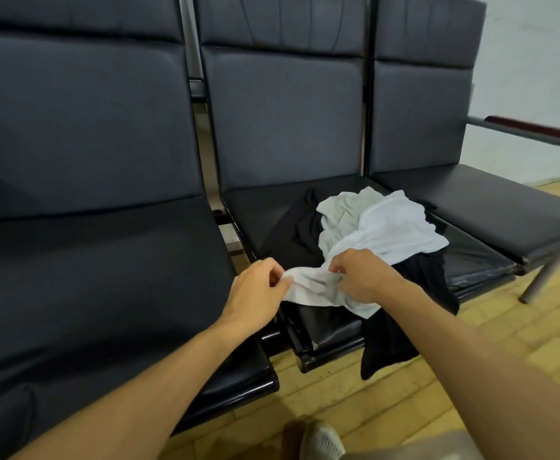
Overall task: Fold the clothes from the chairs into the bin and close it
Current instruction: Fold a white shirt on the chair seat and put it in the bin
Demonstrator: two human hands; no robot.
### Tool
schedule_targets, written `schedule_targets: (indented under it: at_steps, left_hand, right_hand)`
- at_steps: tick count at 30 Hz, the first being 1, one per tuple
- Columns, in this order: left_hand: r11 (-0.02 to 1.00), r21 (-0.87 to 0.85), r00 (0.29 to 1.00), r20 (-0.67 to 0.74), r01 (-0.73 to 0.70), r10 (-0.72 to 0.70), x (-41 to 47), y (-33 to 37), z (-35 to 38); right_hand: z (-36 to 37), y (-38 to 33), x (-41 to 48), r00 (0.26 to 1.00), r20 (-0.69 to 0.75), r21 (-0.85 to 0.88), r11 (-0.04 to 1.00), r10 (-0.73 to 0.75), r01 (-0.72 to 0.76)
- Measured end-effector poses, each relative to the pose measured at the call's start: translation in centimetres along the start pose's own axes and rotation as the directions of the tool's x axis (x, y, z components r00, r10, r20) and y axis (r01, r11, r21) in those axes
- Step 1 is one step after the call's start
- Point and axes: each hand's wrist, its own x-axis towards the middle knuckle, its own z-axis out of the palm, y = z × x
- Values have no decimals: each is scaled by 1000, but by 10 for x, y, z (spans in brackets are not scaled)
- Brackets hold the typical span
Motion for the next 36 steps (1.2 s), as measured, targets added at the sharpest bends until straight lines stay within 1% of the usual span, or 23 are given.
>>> schedule_targets:
  at_steps: [1, 3, 4, 6, 7, 9, 11, 12, 14, 16, 18, 20, 22, 24, 27, 31, 33, 36]
  left_hand:
    - [985, -162, 998, 8, 61, -60, 0, 3, -2]
    - [884, -436, 985, 44, 171, -169, 0, 9, -9]
    - [804, -561, 978, 64, 198, -196, 0, 11, -13]
    - [602, -770, 974, 117, 212, -194, 0, 11, -22]
    - [500, -840, 975, 142, 211, -172, -1, 11, -28]
    - [353, -914, 979, 168, 199, -117, -5, 9, -40]
    - [282, -944, 985, 163, 172, -54, -10, 8, -54]
    - [274, -949, 988, 150, 156, -43, -13, 7, -61]
    - [292, -947, 991, 120, 133, -62, -19, 3, -74]
    - [343, -931, 991, 96, 123, -95, -27, 0, -84]
    - [396, -909, 989, 82, 126, -127, -35, -4, -91]
    - [426, -896, 988, 78, 130, -136, -42, -7, -100]
    - [426, -897, 986, 56, 118, -155, -49, -12, -112]
    - [430, -896, 978, 23, 112, -207, -56, -18, -127]
    - [442, -891, 951, -42, 103, -306, -69, -30, -152]
    - [522, -844, 881, -150, 123, -450, -94, -46, -189]
    - [548, -821, 821, -197, 160, -536, -107, -56, -207]
    - [554, -800, 740, -224, 232, -634, -125, -71, -226]
  right_hand:
    - [-1, -2, -2, 1000, -5, 35, 999, 7, -7]
    - [-5, -7, -6, 999, -27, 120, 993, 19, -15]
    - [-6, -10, -8, 998, -56, 165, 986, 25, -15]
    - [-10, -16, -11, 990, -133, 239, 971, 56, -23]
    - [-11, -18, -13, 985, -153, 262, 964, 77, -34]
    - [-11, -20, -14, 983, -145, 312, 948, 113, -63]
    - [-8, -21, -14, 977, -136, 438, 895, 162, -87]
    - [-6, -21, -12, 972, -145, 490, 867, 184, -91]
    - [-3, -23, -11, 951, -230, 568, 822, 209, -43]
    - [-2, -30, -10, 903, -362, 627, 778, 233, 50]
    - [-4, -45, -9, 846, -481, 645, 747, 230, 163]
    - [-8, -66, -10, 803, -568, 629, 724, 181, 282]
    - [-10, -91, -12, 767, -635, 577, 714, 88, 396]
    - [-9, -117, -16, 732, -680, 525, 682, -22, 508]
    - [0, -156, -21, 692, -702, 481, 607, -165, 633]
    - [14, -207, -34, 674, -672, 466, 532, -307, 707]
    - [21, -226, -39, 667, -636, 437, 532, -388, 725]
    - [33, -244, -41, 687, -534, 352, 609, -493, 711]
